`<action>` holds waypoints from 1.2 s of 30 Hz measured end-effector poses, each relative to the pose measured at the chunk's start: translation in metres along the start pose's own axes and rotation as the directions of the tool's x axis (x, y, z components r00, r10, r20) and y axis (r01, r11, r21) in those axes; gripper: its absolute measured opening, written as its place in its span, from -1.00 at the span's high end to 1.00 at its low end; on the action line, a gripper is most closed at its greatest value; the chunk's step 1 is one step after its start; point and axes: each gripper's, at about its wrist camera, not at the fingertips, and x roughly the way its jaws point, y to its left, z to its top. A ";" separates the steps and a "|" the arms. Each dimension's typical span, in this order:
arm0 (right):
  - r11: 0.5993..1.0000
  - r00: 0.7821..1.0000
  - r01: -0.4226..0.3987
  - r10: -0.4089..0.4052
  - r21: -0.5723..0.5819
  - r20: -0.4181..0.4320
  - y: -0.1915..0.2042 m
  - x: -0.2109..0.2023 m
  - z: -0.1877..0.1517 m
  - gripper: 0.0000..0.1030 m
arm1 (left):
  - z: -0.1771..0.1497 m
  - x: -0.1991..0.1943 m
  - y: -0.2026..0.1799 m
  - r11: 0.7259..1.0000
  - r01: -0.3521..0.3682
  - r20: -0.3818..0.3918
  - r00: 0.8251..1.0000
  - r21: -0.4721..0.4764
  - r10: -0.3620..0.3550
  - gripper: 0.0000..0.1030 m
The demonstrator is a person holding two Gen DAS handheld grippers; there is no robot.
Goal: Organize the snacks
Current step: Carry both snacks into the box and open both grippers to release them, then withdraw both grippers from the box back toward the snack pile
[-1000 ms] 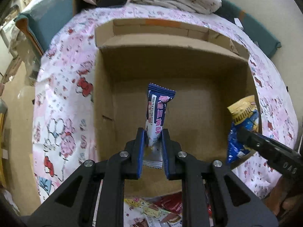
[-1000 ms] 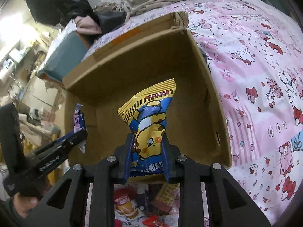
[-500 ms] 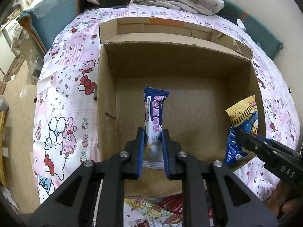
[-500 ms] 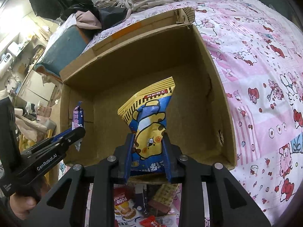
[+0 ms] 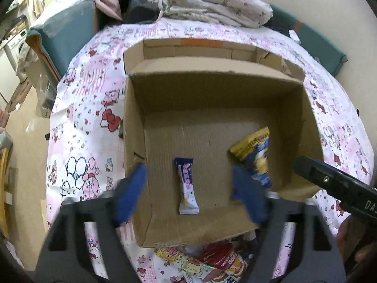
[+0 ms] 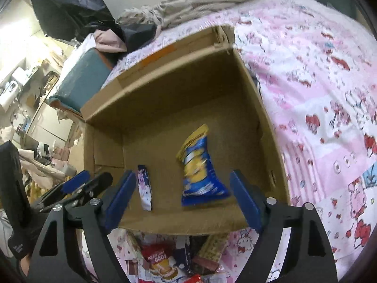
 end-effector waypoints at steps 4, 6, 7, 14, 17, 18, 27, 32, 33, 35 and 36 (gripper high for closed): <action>1.000 1.000 -0.001 0.001 0.006 0.000 0.000 -0.002 0.001 -0.65 | 0.003 -0.005 0.000 1.000 0.008 0.019 1.000 0.005 -0.008 -0.70; 1.000 1.000 -0.007 0.007 0.016 -0.002 -0.002 -0.003 0.002 -0.65 | 0.004 -0.008 0.002 1.000 0.011 0.032 0.999 -0.001 -0.011 -0.70; 1.000 1.000 -0.009 0.009 0.018 0.001 -0.001 -0.004 0.003 -0.65 | 0.004 -0.011 0.003 1.000 0.010 0.040 0.999 -0.007 -0.010 -0.70; 0.999 0.998 -0.054 0.054 0.008 0.041 0.005 -0.026 -0.004 -0.91 | 0.000 -0.034 0.018 0.994 0.094 0.087 0.992 -0.061 -0.088 -0.70; 0.998 0.996 -0.059 0.060 -0.021 0.065 0.012 -0.040 -0.009 -0.99 | -0.001 -0.052 0.021 0.992 0.106 0.127 0.987 -0.075 -0.096 -0.97; 0.998 0.996 -0.045 0.048 -0.037 0.079 0.015 -0.047 -0.012 -0.99 | -0.002 -0.058 0.020 0.993 0.095 0.146 0.986 -0.065 -0.085 -1.00; 0.998 0.988 0.035 -0.025 -0.060 0.155 0.021 -0.088 -0.044 -0.99 | -0.027 -0.087 0.016 1.000 0.012 0.160 0.987 -0.021 -0.008 -1.00; 0.999 0.993 0.048 -0.045 -0.025 0.109 0.018 -0.091 -0.062 -0.99 | -0.046 -0.089 0.020 0.999 -0.002 0.077 0.997 -0.034 0.005 -1.00; 0.999 0.995 0.047 -0.046 -0.011 0.094 0.016 -0.090 -0.067 -0.99 | -0.050 -0.089 0.021 0.999 -0.004 0.066 0.998 -0.037 0.006 -1.00; 0.999 0.997 0.047 -0.048 0.016 0.068 0.011 -0.090 -0.078 -0.99 | -0.060 -0.090 0.024 0.999 -0.009 0.043 0.999 -0.050 0.012 -1.00; 0.998 0.997 0.056 -0.057 0.024 0.057 0.010 -0.089 -0.081 -0.99 | -0.064 -0.089 0.026 0.998 -0.010 0.028 1.000 -0.060 0.012 -1.00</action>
